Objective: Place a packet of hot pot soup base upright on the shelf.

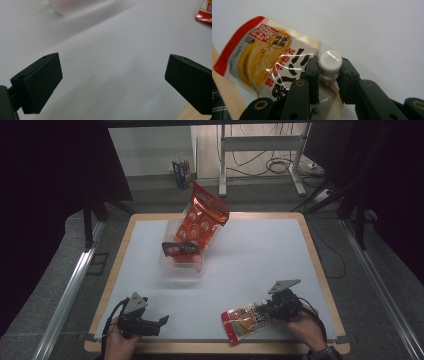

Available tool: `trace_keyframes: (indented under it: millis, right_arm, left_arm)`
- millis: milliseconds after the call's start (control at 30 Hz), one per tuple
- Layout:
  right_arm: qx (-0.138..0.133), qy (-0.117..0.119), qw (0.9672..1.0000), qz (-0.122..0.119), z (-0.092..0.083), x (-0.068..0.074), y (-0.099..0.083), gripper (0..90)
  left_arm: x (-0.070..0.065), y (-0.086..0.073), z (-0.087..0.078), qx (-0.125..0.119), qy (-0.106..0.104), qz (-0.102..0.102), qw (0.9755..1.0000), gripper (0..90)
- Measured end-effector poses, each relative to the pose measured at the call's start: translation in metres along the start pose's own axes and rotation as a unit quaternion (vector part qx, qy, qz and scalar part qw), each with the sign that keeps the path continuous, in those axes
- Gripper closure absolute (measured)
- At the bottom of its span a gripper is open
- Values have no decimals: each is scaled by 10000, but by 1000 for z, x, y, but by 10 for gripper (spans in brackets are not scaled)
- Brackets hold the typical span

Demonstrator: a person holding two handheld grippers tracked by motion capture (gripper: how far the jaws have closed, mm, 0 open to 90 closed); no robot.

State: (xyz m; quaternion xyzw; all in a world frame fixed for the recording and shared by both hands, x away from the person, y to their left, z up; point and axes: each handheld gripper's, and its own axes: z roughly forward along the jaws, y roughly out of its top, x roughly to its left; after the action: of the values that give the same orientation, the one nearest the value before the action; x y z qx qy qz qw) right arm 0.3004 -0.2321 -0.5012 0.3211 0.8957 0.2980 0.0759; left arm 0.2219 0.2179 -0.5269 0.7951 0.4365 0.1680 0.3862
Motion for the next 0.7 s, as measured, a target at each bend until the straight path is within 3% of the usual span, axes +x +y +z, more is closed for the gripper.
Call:
trace_keyframes:
  millis: [300, 700]
  right_arm:
    - [-188, 206, 9994, 188, -10, -4, 5, 713]
    - [-517, 381, 9979, 88, -26, 0, 23, 713]
  left_arm:
    - [0, 0, 0, -3, 12, 6, 10000, 13]
    - [1, 0, -1, -17, 20, -22, 10000, 13]
